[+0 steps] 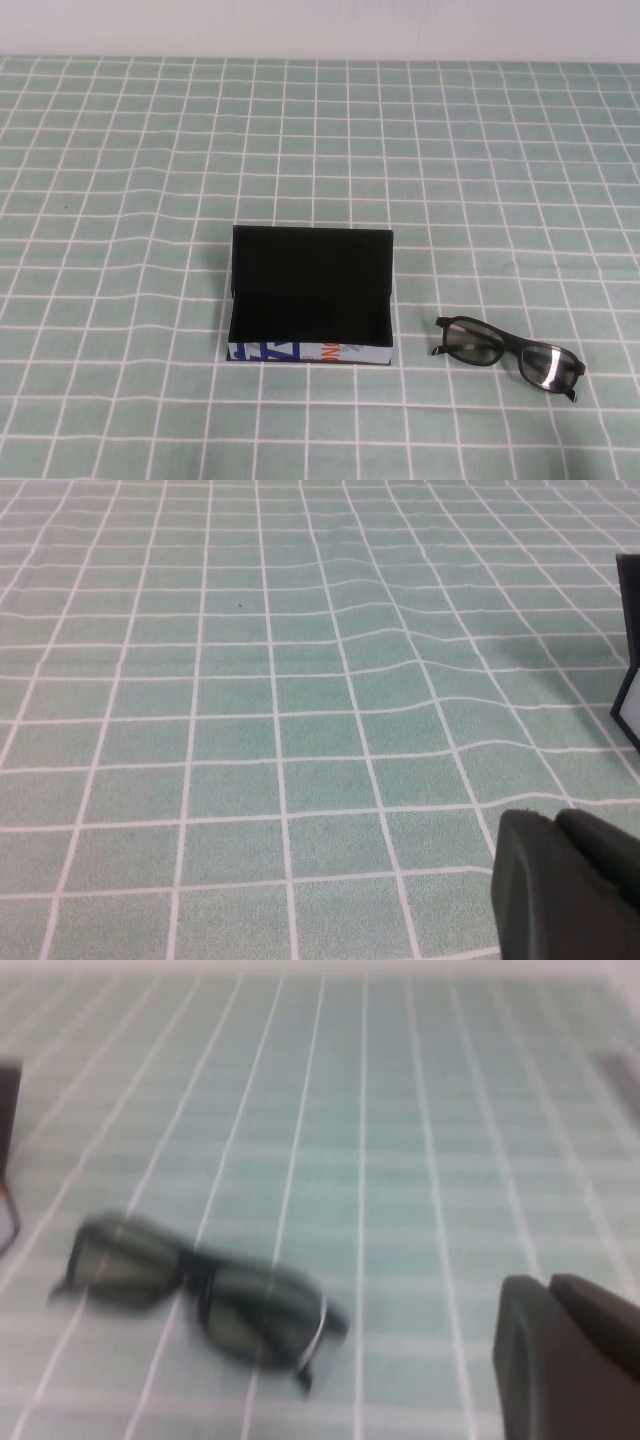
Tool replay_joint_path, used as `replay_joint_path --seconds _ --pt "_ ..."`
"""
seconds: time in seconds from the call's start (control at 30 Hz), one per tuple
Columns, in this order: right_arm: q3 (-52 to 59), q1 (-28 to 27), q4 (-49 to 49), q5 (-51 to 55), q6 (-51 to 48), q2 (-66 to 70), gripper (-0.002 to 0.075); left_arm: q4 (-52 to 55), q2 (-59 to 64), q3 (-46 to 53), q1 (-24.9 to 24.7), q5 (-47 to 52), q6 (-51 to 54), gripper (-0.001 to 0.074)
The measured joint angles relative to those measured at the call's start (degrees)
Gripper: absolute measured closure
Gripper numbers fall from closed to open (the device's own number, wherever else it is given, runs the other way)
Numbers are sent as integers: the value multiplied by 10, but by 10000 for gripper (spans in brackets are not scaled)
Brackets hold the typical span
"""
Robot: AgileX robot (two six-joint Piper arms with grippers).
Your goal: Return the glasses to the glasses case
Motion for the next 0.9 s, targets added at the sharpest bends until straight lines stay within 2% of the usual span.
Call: replay_joint_path --seconds 0.27,0.53,0.63,0.8,0.9 --pt "0 0 2 -140 0 0 737 0 0 0 0 0 0 738" --pt "0 0 4 -208 0 0 738 0 0 0 0 0 0 738" --pt "0 0 8 -289 1 0 738 0 0 0 0 0 0 739" --pt "-1 0 16 -492 20 -1 738 0 0 0 0 0 0 738" --pt "-39 0 21 -517 30 -1 738 0 0 0 0 0 0 738"
